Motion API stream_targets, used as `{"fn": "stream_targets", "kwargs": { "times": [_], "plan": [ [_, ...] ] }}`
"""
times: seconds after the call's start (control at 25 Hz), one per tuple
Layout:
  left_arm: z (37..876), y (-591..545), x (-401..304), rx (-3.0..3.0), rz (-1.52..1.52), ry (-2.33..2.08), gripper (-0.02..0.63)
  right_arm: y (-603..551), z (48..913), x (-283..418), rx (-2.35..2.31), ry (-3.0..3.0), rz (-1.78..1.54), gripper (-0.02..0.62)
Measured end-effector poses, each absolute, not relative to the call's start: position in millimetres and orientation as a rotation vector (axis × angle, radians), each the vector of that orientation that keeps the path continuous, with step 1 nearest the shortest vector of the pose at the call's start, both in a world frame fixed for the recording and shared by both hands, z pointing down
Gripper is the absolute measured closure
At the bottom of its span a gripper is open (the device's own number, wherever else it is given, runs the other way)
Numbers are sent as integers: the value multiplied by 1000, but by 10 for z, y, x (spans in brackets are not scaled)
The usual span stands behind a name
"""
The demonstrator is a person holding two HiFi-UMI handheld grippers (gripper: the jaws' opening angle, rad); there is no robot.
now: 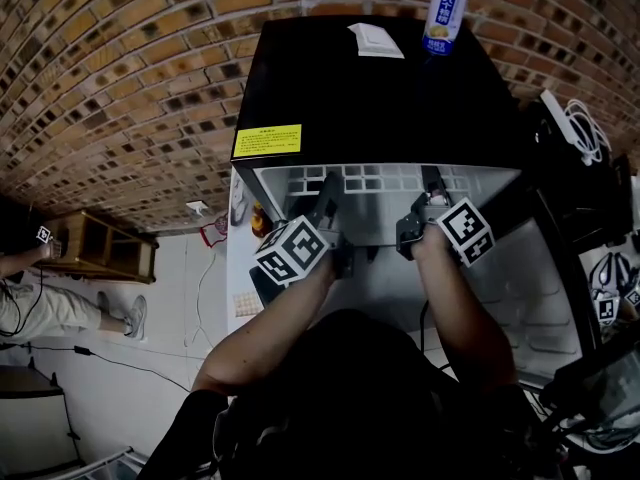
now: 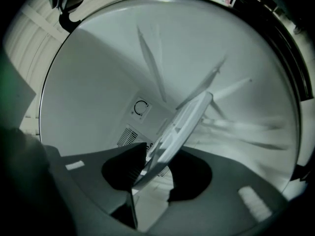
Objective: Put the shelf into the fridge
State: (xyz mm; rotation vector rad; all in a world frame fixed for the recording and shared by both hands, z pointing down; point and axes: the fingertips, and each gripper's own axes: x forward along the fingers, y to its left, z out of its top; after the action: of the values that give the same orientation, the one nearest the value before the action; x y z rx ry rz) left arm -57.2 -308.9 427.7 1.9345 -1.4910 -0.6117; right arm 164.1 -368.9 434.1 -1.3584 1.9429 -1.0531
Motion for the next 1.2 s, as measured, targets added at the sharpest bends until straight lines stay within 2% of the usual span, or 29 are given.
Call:
{"fn": "stream_targets", "kwargs": {
  "times": [0.32, 0.4, 0.68, 0.96, 1.08, 1.2],
  "plan": [
    [4286, -2854, -482, 2013, -543, -1447, 453, -3450, 4310, 1649, -1334, 1956, -1054, 449],
    [4282, -2759, -450, 2045, -529, -1428, 485, -3380, 4308, 1640, -1327, 1963, -1054, 451],
    [4148, -2430, -339, 2242, -418, -1423, 500, -3065, 4259, 1517, -1295, 2052, -1015, 463],
    [4160, -2110, -397, 2332, -355, -1426, 540, -2770, 4047, 1309, -1195, 2182, -906, 474],
    [4145, -2014, -469, 2335, -357, -1437, 606, -2659, 3999, 1249, -1188, 2232, -873, 479],
    [4085, -1922, -511, 2344, -368, -1426, 606, -2535, 3959, 1170, -1179, 2287, -840, 482]
  ]
}}
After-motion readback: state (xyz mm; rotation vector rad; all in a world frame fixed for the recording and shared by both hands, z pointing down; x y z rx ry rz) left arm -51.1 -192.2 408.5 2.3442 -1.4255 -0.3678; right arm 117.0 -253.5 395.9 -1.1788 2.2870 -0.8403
